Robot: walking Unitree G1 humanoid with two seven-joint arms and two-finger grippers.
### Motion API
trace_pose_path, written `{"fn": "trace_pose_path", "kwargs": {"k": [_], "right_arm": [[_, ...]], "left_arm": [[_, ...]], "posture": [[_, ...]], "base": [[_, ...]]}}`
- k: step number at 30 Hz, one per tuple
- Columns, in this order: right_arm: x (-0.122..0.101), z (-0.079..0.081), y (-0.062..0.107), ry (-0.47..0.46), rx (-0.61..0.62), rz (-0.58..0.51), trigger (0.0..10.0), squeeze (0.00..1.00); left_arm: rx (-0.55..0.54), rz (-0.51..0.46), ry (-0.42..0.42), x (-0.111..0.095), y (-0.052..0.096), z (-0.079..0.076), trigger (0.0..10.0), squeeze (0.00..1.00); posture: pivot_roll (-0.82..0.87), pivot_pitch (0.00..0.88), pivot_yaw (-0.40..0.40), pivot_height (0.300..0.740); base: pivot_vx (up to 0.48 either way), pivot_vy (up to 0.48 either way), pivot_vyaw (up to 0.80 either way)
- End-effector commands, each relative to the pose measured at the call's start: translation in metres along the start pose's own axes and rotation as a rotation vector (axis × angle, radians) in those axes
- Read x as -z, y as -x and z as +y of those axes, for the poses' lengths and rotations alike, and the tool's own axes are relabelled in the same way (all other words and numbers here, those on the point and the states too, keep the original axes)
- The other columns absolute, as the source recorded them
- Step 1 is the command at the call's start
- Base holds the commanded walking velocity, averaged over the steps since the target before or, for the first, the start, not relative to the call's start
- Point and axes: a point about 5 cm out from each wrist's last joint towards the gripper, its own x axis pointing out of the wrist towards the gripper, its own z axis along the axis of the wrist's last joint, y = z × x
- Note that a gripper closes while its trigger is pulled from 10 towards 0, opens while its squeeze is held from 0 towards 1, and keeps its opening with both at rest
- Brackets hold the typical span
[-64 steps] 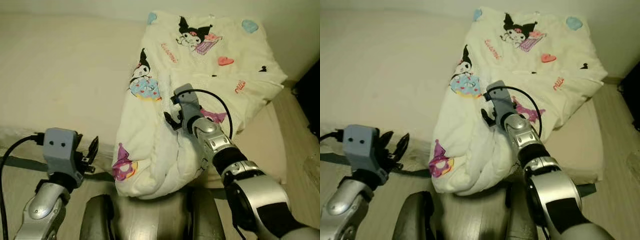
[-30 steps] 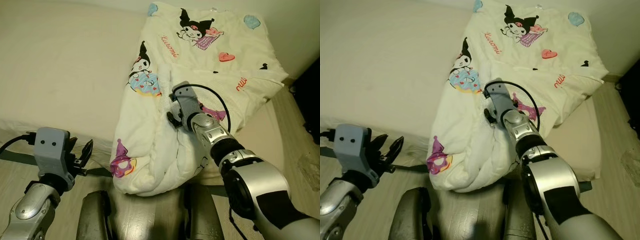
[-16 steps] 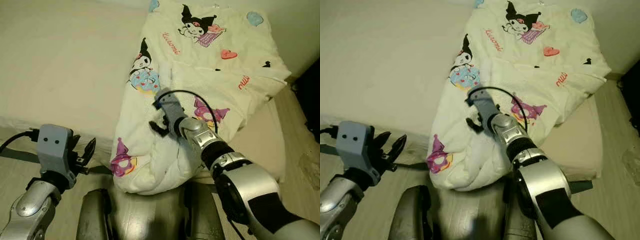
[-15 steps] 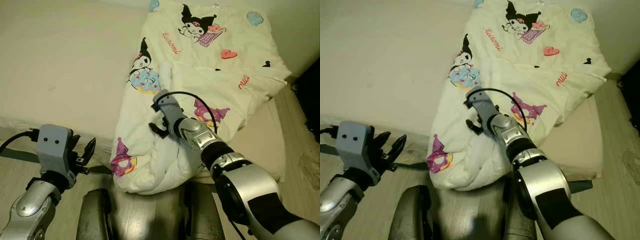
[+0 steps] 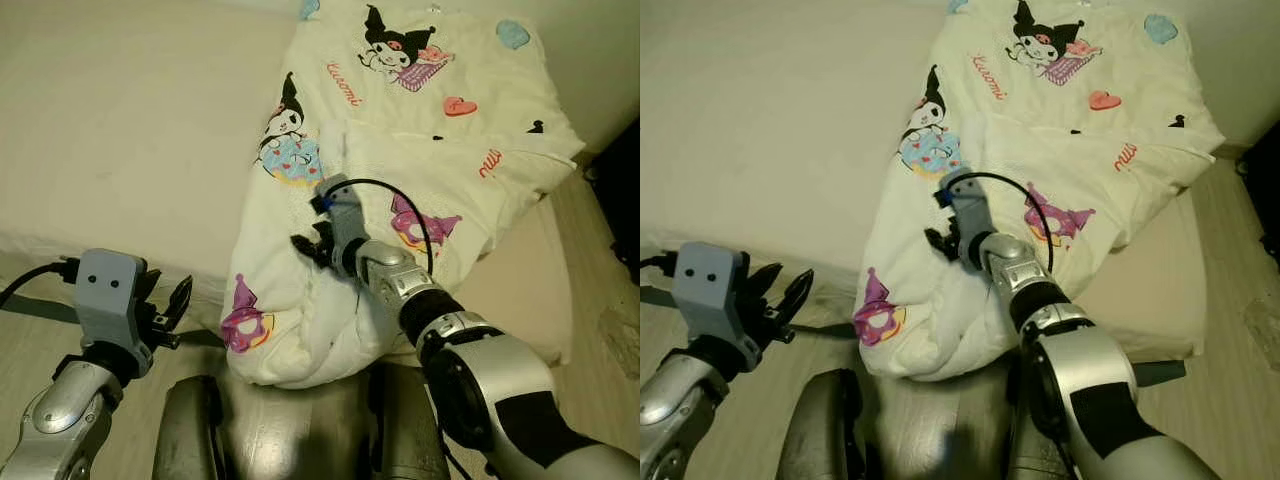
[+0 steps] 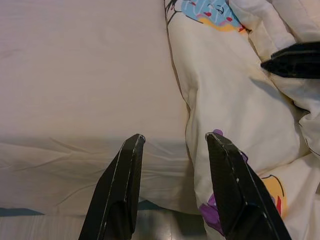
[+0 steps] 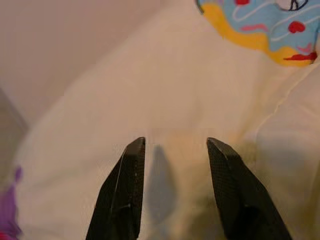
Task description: Clean up the room
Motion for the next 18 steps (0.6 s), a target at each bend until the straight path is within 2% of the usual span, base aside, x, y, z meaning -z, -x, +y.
{"fn": "trace_pose_path", "kwargs": {"k": [1,3,4,7,8,11,12,13,17,18], "right_arm": [[0.01,0.0,0.001,-0.036,0.007,0.024,0.0,0.0],[0.013,-0.002,0.002,-0.005,0.033,0.05,0.0,0.0],[0.018,-0.006,0.004,0.045,0.085,0.099,2.5,0.0],[0.022,-0.009,0.005,0.078,0.119,0.129,2.5,0.0],[0.028,-0.014,0.008,0.105,0.168,0.178,3.6,0.0],[0.033,-0.017,0.01,0.116,0.196,0.207,3.6,0.0],[0.038,-0.022,0.013,0.112,0.232,0.233,2.6,0.0],[0.041,-0.029,0.018,0.105,0.288,0.25,2.7,0.0],[0.042,-0.034,0.021,0.097,0.33,0.254,2.7,0.0],[0.041,-0.046,0.027,0.077,0.428,0.242,2.2,0.0]], "left_arm": [[0.0,0.013,-0.015,0.0,0.004,0.001,10.0,0.0],[0.004,0.013,-0.013,0.0,0.004,0.001,10.0,0.0],[0.012,0.012,-0.011,0.0,0.003,-0.001,10.0,0.0],[0.017,0.011,-0.009,0.0,0.003,-0.002,10.0,0.0],[0.024,0.012,-0.008,0.001,0.003,-0.003,10.0,0.0],[0.027,0.013,-0.007,0.001,0.002,-0.004,10.0,0.0],[0.029,0.014,-0.008,0.001,0.002,-0.004,10.0,0.0],[0.031,0.015,-0.008,0.002,0.002,-0.005,10.0,0.0],[0.032,0.016,-0.008,0.002,0.002,-0.004,10.0,0.0],[0.033,0.017,-0.008,0.002,0.001,-0.004,10.0,0.0]], "posture": [[0.14,0.395,-0.061,0.551],[0.14,0.398,-0.06,0.551],[0.14,0.398,-0.059,0.551],[0.14,0.398,-0.059,0.551],[0.14,0.398,-0.057,0.551],[0.14,0.398,-0.057,0.551],[0.14,0.397,-0.056,0.551],[0.14,0.399,-0.056,0.551],[0.14,0.399,-0.056,0.551],[0.14,0.4,-0.055,0.551]], "base": [[0.0,0.0,0.0],[0.0,0.0,0.0],[0.0,0.0,0.0],[0.0,0.0,0.0],[0.0,0.0,0.0],[0.0,0.0,0.0],[0.0,0.0,0.0],[0.0,0.0,0.0],[0.0,0.0,0.0],[0.0,0.0,0.0]]}}
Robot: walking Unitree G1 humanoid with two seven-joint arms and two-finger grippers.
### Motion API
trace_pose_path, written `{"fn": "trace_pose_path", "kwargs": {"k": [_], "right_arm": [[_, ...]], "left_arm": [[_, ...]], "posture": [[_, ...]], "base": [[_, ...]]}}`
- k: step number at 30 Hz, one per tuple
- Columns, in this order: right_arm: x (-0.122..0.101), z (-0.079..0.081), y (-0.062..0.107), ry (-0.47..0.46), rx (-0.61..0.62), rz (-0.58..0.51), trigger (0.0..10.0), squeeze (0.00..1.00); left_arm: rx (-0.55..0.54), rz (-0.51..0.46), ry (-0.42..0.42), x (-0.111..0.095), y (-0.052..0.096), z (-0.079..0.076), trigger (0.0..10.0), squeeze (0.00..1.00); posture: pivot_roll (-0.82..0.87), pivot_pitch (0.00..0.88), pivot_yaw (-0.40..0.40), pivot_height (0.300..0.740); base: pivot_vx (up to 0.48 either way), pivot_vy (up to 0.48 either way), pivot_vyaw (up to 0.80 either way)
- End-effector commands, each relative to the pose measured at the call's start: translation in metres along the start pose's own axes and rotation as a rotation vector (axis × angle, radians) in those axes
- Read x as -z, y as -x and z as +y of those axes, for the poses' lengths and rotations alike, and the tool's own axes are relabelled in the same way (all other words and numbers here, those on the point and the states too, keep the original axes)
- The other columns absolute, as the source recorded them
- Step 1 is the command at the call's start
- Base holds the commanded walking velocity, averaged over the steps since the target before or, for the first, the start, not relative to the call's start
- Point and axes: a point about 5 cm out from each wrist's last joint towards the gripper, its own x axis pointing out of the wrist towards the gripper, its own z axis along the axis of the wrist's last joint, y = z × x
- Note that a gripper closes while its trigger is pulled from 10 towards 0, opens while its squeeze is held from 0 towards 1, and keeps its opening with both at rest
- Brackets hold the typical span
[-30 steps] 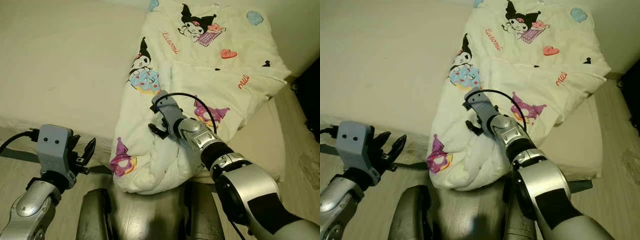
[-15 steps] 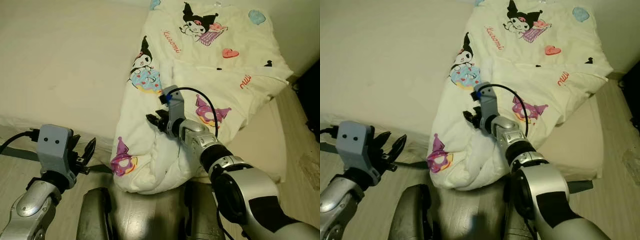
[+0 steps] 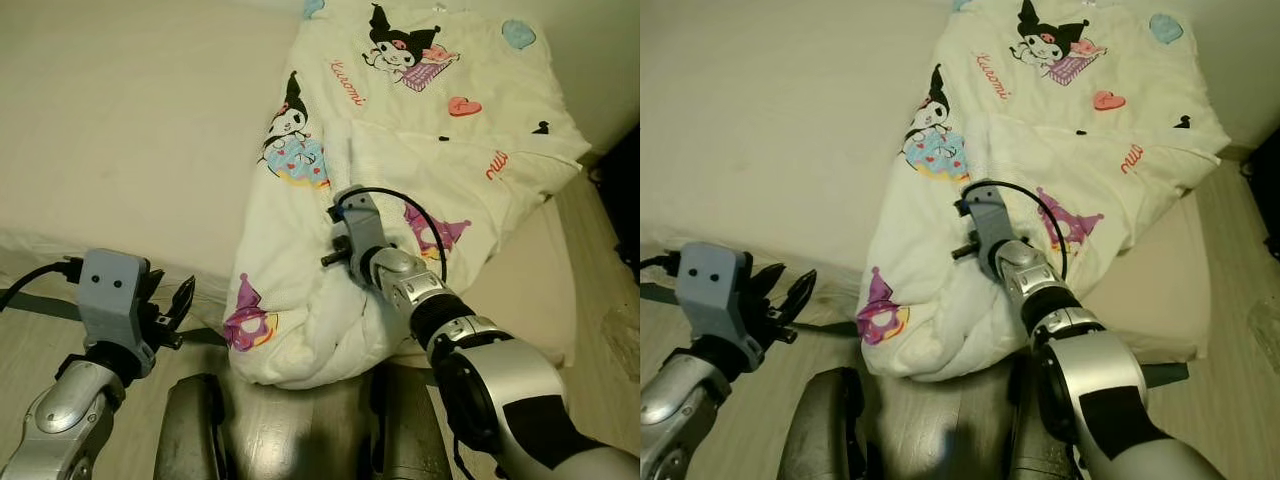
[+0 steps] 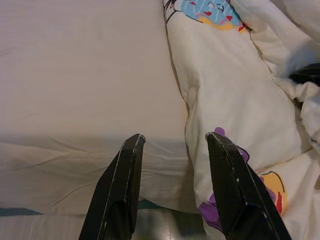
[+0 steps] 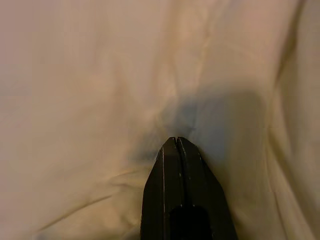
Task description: Clean up the room
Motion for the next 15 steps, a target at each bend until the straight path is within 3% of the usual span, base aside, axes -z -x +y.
{"fn": "trace_pose_path", "kwargs": {"k": [1,2,4,5,7,10,12,13,15], "right_arm": [[0.02,-0.025,0.006,-0.069,0.167,0.065,2.4,0.0],[0.02,-0.025,0.006,-0.069,0.167,0.065,2.4,0.0],[0.013,-0.05,0.012,-0.112,0.339,0.025,2.6,0.0],[0.013,-0.05,0.012,-0.112,0.339,0.025,2.6,0.0],[0.007,-0.063,0.016,-0.162,0.431,-0.01,1.9,0.0],[0.004,-0.069,0.019,-0.187,0.483,-0.028,1.9,0.0],[0.001,-0.075,0.021,-0.29,0.556,-0.064,0.2,0.0],[0.003,-0.074,0.021,-0.331,0.585,-0.071,0.7,0.0],[0.004,-0.072,0.021,-0.355,0.599,-0.072,0.7,0.0]], "left_arm": [[0.018,0.018,-0.01,0.002,0.002,0.0,10.0,0.0],[0.018,0.018,-0.01,0.002,0.002,0.0,10.0,0.0],[0.021,0.014,-0.011,0.002,0.001,0.0,10.0,0.0],[0.021,0.014,-0.011,0.002,0.001,0.0,10.0,0.0],[0.023,0.012,-0.012,0.001,0.0,0.001,10.0,0.0],[0.024,0.012,-0.013,0.001,0.0,0.001,10.0,0.0],[0.027,0.014,-0.014,0.002,0.001,0.002,10.0,0.0],[0.027,0.017,-0.014,0.003,0.002,0.002,10.0,0.0],[0.027,0.02,-0.014,0.004,0.002,0.002,10.0,0.0]], "posture": [[0.13,0.4,-0.055,0.551],[0.13,0.4,-0.055,0.551],[0.13,0.399,-0.055,0.551],[0.13,0.399,-0.055,0.551],[0.13,0.399,-0.055,0.551],[0.13,0.399,-0.055,0.551],[0.1,0.396,-0.054,0.551],[0.09,0.394,-0.052,0.551],[0.09,0.392,-0.052,0.551]], "base": [[0.0,0.0,0.0],[0.0,0.0,0.0],[0.0,0.0,0.0],[0.0,0.0,0.0],[0.0,0.0,0.0],[0.0,0.0,0.0],[0.0,0.0,0.0],[0.0,0.0,0.0],[0.0,0.0,0.0]]}}
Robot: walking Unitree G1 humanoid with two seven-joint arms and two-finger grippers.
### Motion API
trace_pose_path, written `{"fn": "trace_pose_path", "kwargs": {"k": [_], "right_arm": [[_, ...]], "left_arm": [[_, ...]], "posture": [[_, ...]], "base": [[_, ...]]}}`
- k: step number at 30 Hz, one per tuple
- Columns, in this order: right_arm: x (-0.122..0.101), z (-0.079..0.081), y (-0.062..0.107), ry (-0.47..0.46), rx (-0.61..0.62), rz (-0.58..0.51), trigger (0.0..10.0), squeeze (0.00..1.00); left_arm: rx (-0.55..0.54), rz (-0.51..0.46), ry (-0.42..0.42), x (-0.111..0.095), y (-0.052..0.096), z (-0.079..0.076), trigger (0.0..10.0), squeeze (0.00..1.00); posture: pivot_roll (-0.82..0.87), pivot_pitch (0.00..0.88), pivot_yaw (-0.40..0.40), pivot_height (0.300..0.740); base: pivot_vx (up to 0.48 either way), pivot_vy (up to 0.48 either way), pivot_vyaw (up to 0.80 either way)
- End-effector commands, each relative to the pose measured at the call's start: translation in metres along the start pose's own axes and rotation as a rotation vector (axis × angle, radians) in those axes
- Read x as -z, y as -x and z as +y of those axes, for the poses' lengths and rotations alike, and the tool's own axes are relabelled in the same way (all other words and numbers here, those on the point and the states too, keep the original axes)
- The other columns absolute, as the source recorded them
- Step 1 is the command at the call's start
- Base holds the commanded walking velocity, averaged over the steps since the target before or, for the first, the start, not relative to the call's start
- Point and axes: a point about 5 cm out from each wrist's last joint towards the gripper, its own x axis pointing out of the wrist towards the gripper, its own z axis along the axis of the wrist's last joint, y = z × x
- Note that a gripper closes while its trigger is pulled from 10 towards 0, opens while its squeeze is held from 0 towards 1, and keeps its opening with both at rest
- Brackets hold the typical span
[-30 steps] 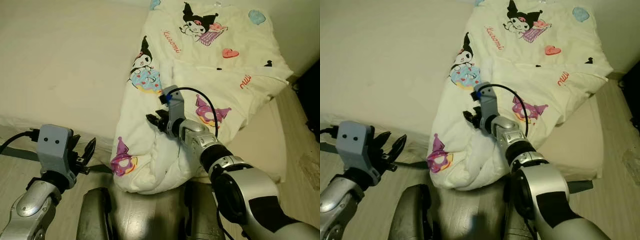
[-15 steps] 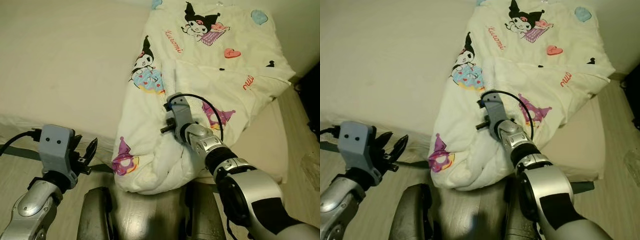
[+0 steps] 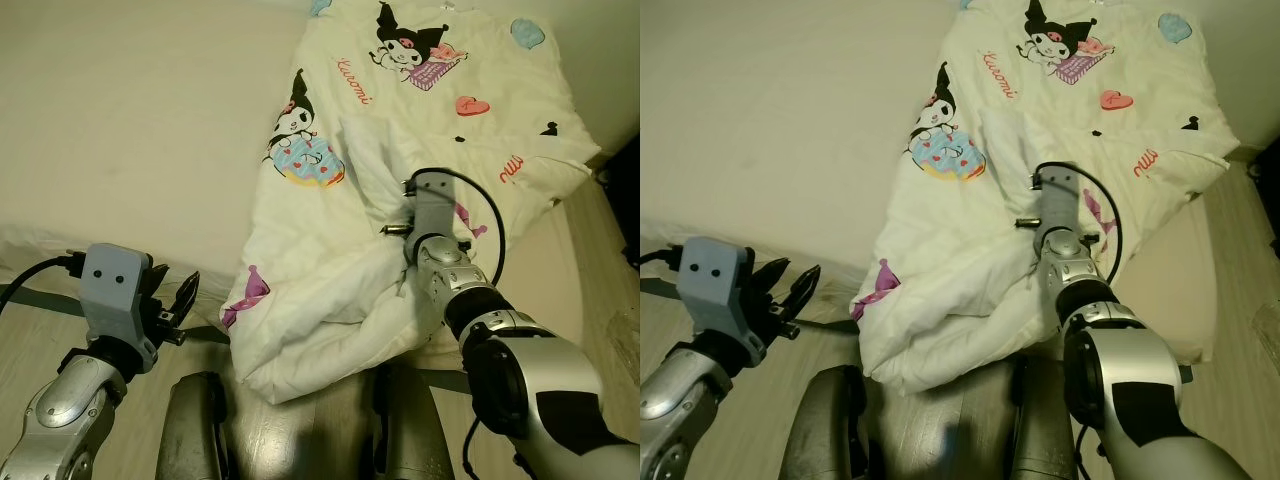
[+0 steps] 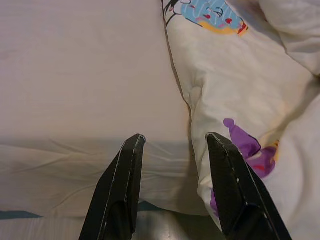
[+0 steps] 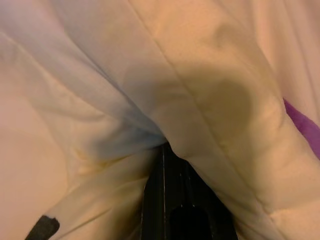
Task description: Clean up the room
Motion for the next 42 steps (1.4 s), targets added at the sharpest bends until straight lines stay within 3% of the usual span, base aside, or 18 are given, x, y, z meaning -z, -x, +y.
{"fn": "trace_pose_path", "kwargs": {"k": [1,2,3,5,8,12,13,16,17,18,19,20,21,23,24,30,35,42], "right_arm": [[0.008,-0.007,0.0,-0.037,0.047,0.02,0.7,0.0],[0.012,-0.003,0.002,-0.059,0.05,0.019,2.0,0.0],[0.012,-0.003,0.002,-0.059,0.05,0.019,2.0,0.0],[0.03,0.021,0.012,-0.076,0.013,0.014,5.0,0.0],[0.042,0.04,0.022,-0.072,-0.04,0.008,5.5,0.0],[0.042,0.04,0.022,-0.072,-0.04,0.008,5.5,0.0],[0.049,0.047,0.029,-0.04,-0.081,0.001,7.3,0.0],[0.049,0.047,0.029,-0.04,-0.081,0.001,7.3,0.0],[0.061,0.038,0.044,0.016,-0.117,-0.006,8.9,0.0],[0.061,0.038,0.044,0.016,-0.117,-0.006,8.9,0.0],[0.066,0.016,0.064,0.056,-0.099,-0.049,10.0,0.0],[0.066,0.016,0.064,0.056,-0.099,-0.049,10.0,0.0],[0.063,-0.005,0.081,0.076,-0.067,-0.125,10.0,0.0],[0.063,-0.005,0.081,0.076,-0.067,-0.125,10.0,0.0],[0.043,-0.038,0.095,0.086,0.052,-0.333,10.0,0.0],[0.02,-0.061,0.097,0.079,0.142,-0.491,10.0,0.0],[0.021,-0.053,0.089,0.077,0.056,-0.458,10.0,0.0],[-0.016,-0.018,0.076,0.132,-0.26,-0.493,10.0,0.0]], "left_arm": [[0.003,0.029,-0.012,0.006,0.004,0.002,10.0,0.0],[0.003,0.032,-0.013,0.007,0.004,0.002,10.0,0.0],[0.003,0.032,-0.013,0.007,0.004,0.002,10.0,0.0],[0.014,0.043,-0.023,0.01,0.006,0.001,10.0,0.0],[0.019,0.049,-0.027,0.011,0.007,0.001,10.0,0.0],[0.019,0.049,-0.027,0.011,0.007,0.001,10.0,0.0],[0.02,0.05,-0.028,0.012,0.007,0.001,10.0,0.0],[0.02,0.05,-0.028,0.012,0.007,0.001,10.0,0.0],[0.024,0.049,-0.026,0.013,0.007,0.0,10.0,0.0],[0.024,0.049,-0.026,0.013,0.007,0.0,10.0,0.0],[0.033,0.047,-0.02,0.014,0.007,-0.002,10.0,0.0],[0.033,0.047,-0.02,0.014,0.007,-0.002,10.0,0.0],[0.042,0.044,-0.012,0.015,0.006,-0.004,10.0,0.0],[0.042,0.044,-0.012,0.015,0.006,-0.004,10.0,0.0],[0.06,0.041,0.001,0.017,0.004,-0.009,10.0,0.0],[0.076,0.037,0.004,0.018,0.001,-0.011,10.0,0.0],[0.072,0.038,0.0,0.019,-0.001,-0.01,10.0,0.0],[0.051,0.016,-0.006,0.017,-0.005,-0.008,10.0,0.0]], "posture": [[0.09,0.392,-0.052,0.551],[0.08,0.388,-0.051,0.551],[0.08,0.388,-0.051,0.551],[0.06,0.379,-0.045,0.551],[0.06,0.375,-0.045,0.551],[0.06,0.375,-0.045,0.551],[0.05,0.369,-0.044,0.551],[0.05,0.369,-0.044,0.551],[0.03,0.352,-0.043,0.551],[0.03,0.352,-0.043,0.551],[0.02,0.342,-0.039,0.551],[0.02,0.342,-0.039,0.551],[0.0,0.334,-0.032,0.551],[0.0,0.334,-0.032,0.551],[0.0,0.322,-0.022,0.551],[-0.01,0.318,-0.02,0.551],[0.0,0.311,-0.018,0.551],[0.01,0.308,-0.019,0.551]], "base": [[0.0,0.0,0.0],[0.0,0.0,0.0],[0.0,0.0,0.0],[0.0,0.0,0.0],[0.0,0.0,0.0],[0.0,0.0,0.0],[0.0,0.0,0.0],[0.0,0.0,0.0],[0.0,0.0,0.0],[0.0,0.0,0.0],[0.0,0.0,0.0],[0.0,0.0,0.0],[0.0,0.0,0.0],[0.0,0.0,0.0],[0.0,0.0,0.0],[0.0,0.0,0.0],[0.0,0.0,0.0],[0.0,0.0,0.0]]}}
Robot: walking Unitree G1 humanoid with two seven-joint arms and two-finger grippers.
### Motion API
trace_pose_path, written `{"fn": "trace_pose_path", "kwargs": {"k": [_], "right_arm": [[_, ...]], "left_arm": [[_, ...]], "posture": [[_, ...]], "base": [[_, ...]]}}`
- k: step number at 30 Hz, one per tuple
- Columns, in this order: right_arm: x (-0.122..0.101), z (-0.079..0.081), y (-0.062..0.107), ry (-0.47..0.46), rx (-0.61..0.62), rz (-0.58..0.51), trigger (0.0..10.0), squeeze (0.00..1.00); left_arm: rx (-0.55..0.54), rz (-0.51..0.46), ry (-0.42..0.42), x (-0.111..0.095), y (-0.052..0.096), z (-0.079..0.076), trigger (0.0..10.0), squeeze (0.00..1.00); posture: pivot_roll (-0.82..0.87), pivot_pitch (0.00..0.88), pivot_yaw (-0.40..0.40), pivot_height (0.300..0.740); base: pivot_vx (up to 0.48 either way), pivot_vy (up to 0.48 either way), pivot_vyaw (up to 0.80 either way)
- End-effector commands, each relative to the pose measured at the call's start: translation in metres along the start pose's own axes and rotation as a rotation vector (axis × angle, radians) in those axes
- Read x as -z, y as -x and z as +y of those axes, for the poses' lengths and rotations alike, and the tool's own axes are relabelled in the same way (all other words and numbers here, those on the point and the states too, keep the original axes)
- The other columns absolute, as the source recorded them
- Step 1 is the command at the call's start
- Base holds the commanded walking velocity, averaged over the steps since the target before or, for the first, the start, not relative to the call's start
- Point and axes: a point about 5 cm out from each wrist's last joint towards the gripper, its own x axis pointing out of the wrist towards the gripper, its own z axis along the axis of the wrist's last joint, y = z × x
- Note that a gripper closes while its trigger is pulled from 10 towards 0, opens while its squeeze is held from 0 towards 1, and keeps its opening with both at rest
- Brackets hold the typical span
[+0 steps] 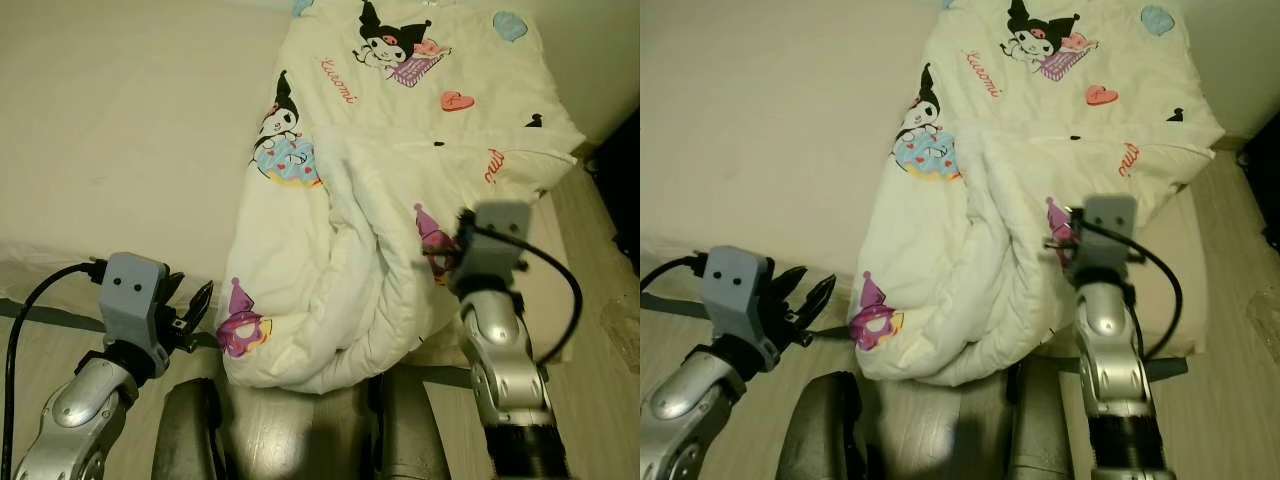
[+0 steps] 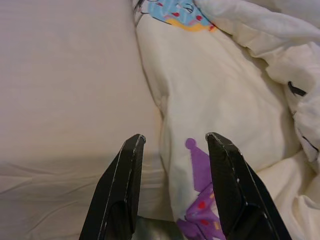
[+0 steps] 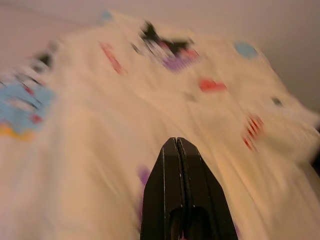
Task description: Clean up the room
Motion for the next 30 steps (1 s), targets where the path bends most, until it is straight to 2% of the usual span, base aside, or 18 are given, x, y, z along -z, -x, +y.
{"fn": "trace_pose_path", "kwargs": {"k": [1,3,4,5,6,7,8,9,11,13,15,18,19,24,26,28,29,30], "right_arm": [[0.009,0.002,0.0,-0.002,-0.047,0.032,10.0,0.0],[0.008,0.007,-0.008,-0.007,-0.098,0.028,10.0,0.0],[0.008,0.018,-0.017,0.017,-0.236,0.048,10.0,0.0],[0.008,0.018,-0.017,0.017,-0.236,0.048,10.0,0.0],[0.014,0.03,-0.023,0.081,-0.394,0.099,10.0,0.0],[0.014,0.03,-0.023,0.081,-0.394,0.099,10.0,0.0],[0.022,0.039,-0.029,0.207,-0.532,0.155,10.0,0.0],[0.022,0.039,-0.029,0.207,-0.532,0.155,10.0,0.0],[0.04,0.044,-0.039,0.44,-0.692,0.256,10.0,0.0],[0.04,0.044,-0.039,0.44,-0.692,0.256,10.0,0.0],[0.044,0.052,-0.045,0.614,-0.801,0.261,10.0,0.0],[0.044,0.055,-0.047,0.656,-0.841,0.253,10.0,0.0],[0.043,0.059,-0.049,0.723,-0.857,0.239,10.0,0.0],[0.04,0.062,-0.056,0.869,-0.83,0.215,10.0,0.0],[0.05,0.059,-0.051,0.973,-0.892,0.272,10.0,0.0],[0.05,0.059,-0.051,0.973,-0.892,0.272,10.0,0.0],[0.059,0.051,-0.046,1.042,-0.98,0.352,10.0,0.0],[0.059,0.051,-0.046,1.042,-0.98,0.352,10.0,0.0]], "left_arm": [[-0.01,0.025,-0.003,0.007,0.002,0.0,10.0,0.0],[-0.019,0.022,-0.003,0.006,0.001,0.001,10.0,0.0],[-0.031,0.016,-0.003,0.005,0.0,0.003,10.0,0.0],[-0.031,0.016,-0.003,0.005,0.0,0.003,10.0,0.0],[-0.039,0.013,-0.003,0.005,-0.001,0.005,10.0,0.0],[-0.039,0.013,-0.003,0.005,-0.001,0.005,10.0,0.0],[-0.049,0.014,-0.007,0.005,-0.002,0.007,10.0,0.0],[-0.049,0.014,-0.007,0.005,-0.002,0.007,10.0,0.0],[-0.057,0.019,-0.017,0.006,-0.003,0.011,10.0,0.0],[-0.057,0.019,-0.017,0.006,-0.003,0.011,10.0,0.0],[-0.063,0.019,-0.026,0.005,-0.003,0.013,10.0,0.0],[-0.067,0.018,-0.03,0.004,-0.002,0.014,10.0,0.0],[-0.075,0.016,-0.035,0.003,-0.002,0.016,10.0,0.0],[-0.114,0.02,-0.051,0.001,0.006,0.021,10.0,0.0],[-0.129,0.026,-0.056,0.001,0.012,0.022,10.0,0.0],[-0.129,0.026,-0.056,0.001,0.012,0.022,10.0,0.0],[-0.13,0.03,-0.056,0.001,0.014,0.022,10.0,0.0],[-0.13,0.03,-0.056,0.001,0.014,0.022,10.0,0.0]], "posture": [[0.01,0.308,-0.019,0.551],[0.01,0.306,-0.019,0.551],[0.02,0.306,-0.017,0.551],[0.02,0.306,-0.017,0.551],[0.02,0.305,-0.017,0.551],[0.02,0.305,-0.017,0.551],[0.01,0.307,-0.016,0.551],[0.01,0.307,-0.016,0.551],[0.02,0.317,-0.02,0.551],[0.02,0.317,-0.02,0.551],[0.03,0.329,-0.03,0.551],[0.03,0.331,-0.033,0.551],[0.04,0.339,-0.042,0.551],[0.07,0.356,-0.072,0.551],[0.08,0.36,-0.08,0.551],[0.08,0.36,-0.08,0.551],[0.08,0.36,-0.08,0.551],[0.08,0.36,-0.08,0.551]], "base": [[0.0,0.0,0.0],[0.0,0.0,0.0],[0.0,0.0,0.0],[0.0,0.0,0.0],[0.0,0.0,0.0],[0.0,0.0,0.0],[0.0,0.0,0.0],[0.0,0.0,0.0],[0.0,0.0,0.0],[0.0,0.0,0.0],[0.0,0.0,0.0],[0.0,0.0,0.0],[0.0,0.0,0.0],[0.0,0.0,0.0],[0.0,0.0,0.0],[0.0,0.0,0.0],[0.0,0.0,0.0],[0.0,0.0,0.0]]}}
